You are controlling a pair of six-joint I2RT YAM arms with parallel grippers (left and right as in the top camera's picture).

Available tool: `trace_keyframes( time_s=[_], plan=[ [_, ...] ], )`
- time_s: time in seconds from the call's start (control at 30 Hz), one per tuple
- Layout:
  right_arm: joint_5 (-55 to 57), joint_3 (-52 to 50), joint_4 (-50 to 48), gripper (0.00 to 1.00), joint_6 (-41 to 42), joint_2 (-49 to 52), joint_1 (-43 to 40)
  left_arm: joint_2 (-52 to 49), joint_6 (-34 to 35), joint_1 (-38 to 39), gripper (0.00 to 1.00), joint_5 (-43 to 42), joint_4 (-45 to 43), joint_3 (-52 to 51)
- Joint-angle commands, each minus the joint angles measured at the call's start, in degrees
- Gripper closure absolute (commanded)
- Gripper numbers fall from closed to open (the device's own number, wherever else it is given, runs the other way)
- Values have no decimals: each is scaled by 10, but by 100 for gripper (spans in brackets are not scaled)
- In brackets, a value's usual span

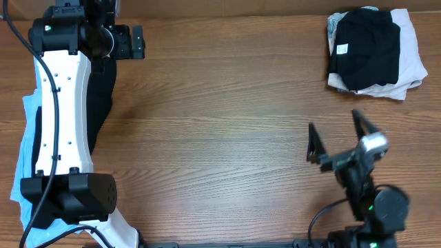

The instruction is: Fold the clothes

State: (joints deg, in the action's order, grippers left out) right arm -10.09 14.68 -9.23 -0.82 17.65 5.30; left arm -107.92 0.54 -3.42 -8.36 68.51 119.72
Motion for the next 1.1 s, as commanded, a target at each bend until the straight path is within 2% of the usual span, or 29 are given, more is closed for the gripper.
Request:
trace_keyframes(
  time_s=[0.0, 0.3, 0.6, 1.07],
  plan=[
    [11, -61, -11, 0, 9, -62, 2, -6, 8, -3, 0, 0, -2, 4],
    [41, -138, -4, 0, 9, -139, 1, -6, 8, -3, 0, 0, -2, 4],
    [38, -142, 140, 0, 25, -175, 1, -6, 8, -3, 0, 0, -2, 4],
    [39, -142, 134, 0, 32, -175, 1, -6, 8, -3, 0, 0, -2, 4]
  ],
)
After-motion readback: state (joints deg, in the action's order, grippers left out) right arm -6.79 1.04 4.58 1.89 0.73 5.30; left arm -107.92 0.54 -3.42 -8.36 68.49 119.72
